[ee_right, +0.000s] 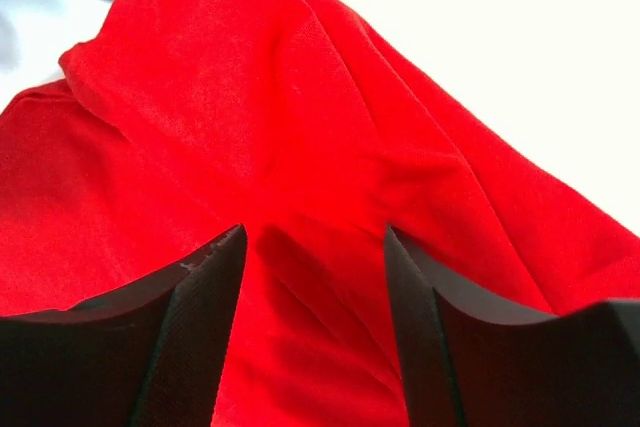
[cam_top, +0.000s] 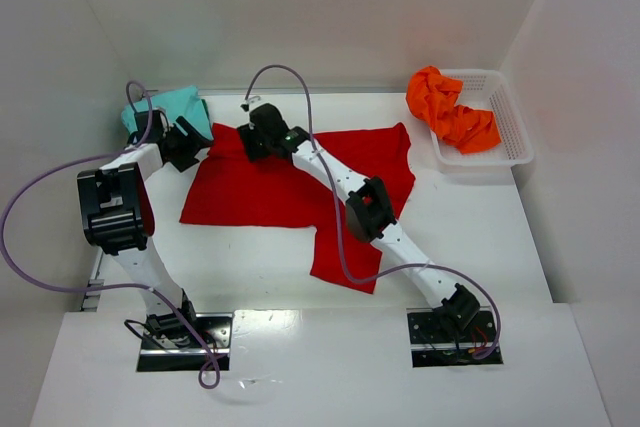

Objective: Fold and stack the t-shirts
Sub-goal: Fold the flattened tshirt in 1/3 of the way

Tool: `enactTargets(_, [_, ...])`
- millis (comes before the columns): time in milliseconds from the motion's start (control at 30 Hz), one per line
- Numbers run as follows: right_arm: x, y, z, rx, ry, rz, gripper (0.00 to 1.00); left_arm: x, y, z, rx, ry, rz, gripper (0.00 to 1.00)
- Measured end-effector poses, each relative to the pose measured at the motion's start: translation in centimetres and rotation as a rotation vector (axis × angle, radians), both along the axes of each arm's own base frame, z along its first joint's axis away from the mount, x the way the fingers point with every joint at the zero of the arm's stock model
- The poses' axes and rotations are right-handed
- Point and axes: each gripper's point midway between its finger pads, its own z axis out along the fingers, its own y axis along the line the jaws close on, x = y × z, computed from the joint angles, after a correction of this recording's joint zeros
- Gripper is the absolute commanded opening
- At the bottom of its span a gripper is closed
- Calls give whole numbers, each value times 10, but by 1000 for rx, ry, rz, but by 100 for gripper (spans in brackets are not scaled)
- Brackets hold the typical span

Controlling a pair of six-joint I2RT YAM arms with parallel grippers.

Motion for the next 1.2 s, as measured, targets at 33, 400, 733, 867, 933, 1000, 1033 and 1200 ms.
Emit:
enactTargets(33, [0,0,0,0,1,-1,60,0,0,1,0,-1,0,77])
enactTargets(400, [7,-8,-2,5,12,-66,60,6,2,12,20,-23,-25,77])
enactTargets(733, [48,-76,-6,-43,43,-255,85,17,2,28,140,-63,-114,77])
enactTargets(867, [53,-97,24,-46,35,-286,91,19,-20,32,156,-70,-197,76])
enactTargets(933, [47,-99,53,-30,26,-274,93,22,-36,36,160,-87,-248,76])
enactTargets(1000, [40,-99,87,7,1,-254,94,23,-51,37,163,-97,-290,76])
enactTargets(1033, [35,-99,103,23,-10,-247,94,22,-59,37,161,-101,-309,76])
enactTargets(1200, [-20,-133,195,121,-91,-227,94,19,-95,38,146,-117,-414,76])
